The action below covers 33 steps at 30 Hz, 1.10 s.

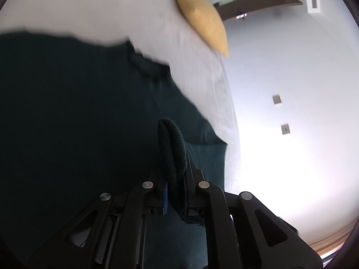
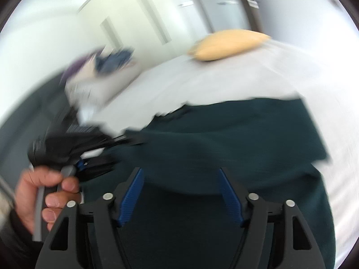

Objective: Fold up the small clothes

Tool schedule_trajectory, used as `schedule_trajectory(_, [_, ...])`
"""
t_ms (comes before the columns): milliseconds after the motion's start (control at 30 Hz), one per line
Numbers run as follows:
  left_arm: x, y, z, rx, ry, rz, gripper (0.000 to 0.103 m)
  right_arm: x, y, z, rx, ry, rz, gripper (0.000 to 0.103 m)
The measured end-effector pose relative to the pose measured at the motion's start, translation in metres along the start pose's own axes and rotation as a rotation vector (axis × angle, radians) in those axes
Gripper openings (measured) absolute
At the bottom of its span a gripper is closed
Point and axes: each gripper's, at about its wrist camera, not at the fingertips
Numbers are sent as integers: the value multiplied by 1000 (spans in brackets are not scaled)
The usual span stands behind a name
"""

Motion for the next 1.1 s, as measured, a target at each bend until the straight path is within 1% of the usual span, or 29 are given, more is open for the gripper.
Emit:
schedule_trajectory(33, [-11,6,-2,3,14,22,8,-4,4,22,105,20,9,73])
schedule_trajectory(67, [-17,9,-5,2,24,38,8,-8,6,36,186,36,12,73])
schedule_trajectory(100, [-23,11,-8,0,29,48,8,-10,8,59,298,58,12,74])
schedule_trajectory(167, [-37,16,-20,-9,49,70,8,-12,9,88,456,102,40,74])
schedule_trajectory(233, [-42,14,-28,-12,65,79,8,-15,10,101,535,135,74,74])
schedule_trajectory(400, [-45,17,-51,-39,103,89,8,8,18,106,630,205,48,74])
schedule_trajectory(533, [-43,19,-70,-53,130,98,8,20,24,108,676,255,33,74])
schedule_trajectory(600, [-44,19,-76,-58,132,100,8,33,25,107,714,274,8,78])
schedule_trajectory(633, [-43,20,-78,-57,131,105,8,38,25,107,724,279,-8,79])
schedule_trajectory(700, [-42,20,-82,-53,126,107,8,48,28,110,740,251,-35,79])
schedule_trajectory(733, [-42,21,-82,-48,130,109,8,48,28,111,744,248,-32,79])
schedule_trajectory(833, [-44,18,-81,-32,139,112,8,47,39,117,745,247,36,79])
schedule_trajectory(900, [-42,23,-80,-26,143,118,8,48,43,125,765,250,66,79])
schedule_trajectory(967, [-39,29,-79,-18,148,124,8,47,41,131,777,255,79,78])
schedule_trajectory(1100, [-35,38,-78,-7,166,130,8,46,34,131,747,257,94,76])
Point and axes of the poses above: each gripper's, at about its wrist camera, not at the fingertips, and x roughly the way its jaws point, z to its right, y to its top, and after that the axes turned 3 degrees about y, right-handed
